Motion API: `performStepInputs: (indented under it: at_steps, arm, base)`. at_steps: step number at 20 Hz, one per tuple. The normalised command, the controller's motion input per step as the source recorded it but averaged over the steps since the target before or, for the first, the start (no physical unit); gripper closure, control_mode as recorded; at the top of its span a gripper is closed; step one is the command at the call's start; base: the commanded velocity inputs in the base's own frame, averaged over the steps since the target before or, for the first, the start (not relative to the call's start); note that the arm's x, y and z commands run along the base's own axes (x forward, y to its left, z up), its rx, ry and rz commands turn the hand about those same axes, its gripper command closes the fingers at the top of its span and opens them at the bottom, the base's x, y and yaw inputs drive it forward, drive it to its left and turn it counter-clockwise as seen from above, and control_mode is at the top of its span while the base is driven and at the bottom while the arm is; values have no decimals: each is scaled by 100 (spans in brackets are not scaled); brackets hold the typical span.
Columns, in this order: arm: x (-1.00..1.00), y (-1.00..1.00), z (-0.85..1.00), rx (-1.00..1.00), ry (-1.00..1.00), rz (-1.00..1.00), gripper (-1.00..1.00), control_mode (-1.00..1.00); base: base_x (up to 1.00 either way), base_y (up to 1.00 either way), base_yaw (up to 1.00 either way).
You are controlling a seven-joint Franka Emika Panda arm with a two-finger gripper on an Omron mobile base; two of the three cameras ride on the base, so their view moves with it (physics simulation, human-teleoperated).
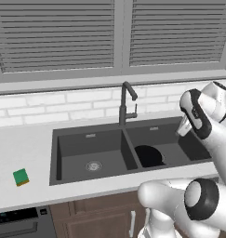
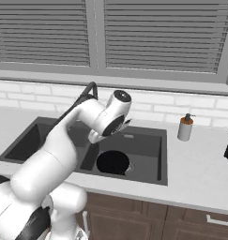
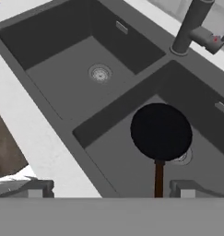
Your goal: Pick the pan and sponge and place them into the sink. Then turn on the water.
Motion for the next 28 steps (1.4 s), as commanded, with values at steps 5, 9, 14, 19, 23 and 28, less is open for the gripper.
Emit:
performStepInputs:
  at_steps: [5,9,14,19,23,28]
  arm:
    - [-15,96,54,-19,0,2,-100,-100]
    - [-38,96,37,-9,-3,0,-100,-100]
    - [-27,100,30,-3,-3,0,-100,-100]
    - [-21,94,10,1,-6,0,-100,-100]
    - [-7,82,0,13,2,0,-100,-100]
    - [0,81,0,10,11,-1,-100,-100]
  base:
    - [0,0,0]
    - [0,0,0]
    - [0,0,0]
    - [0,0,0]
    - [0,0,0]
    - [0,0,0]
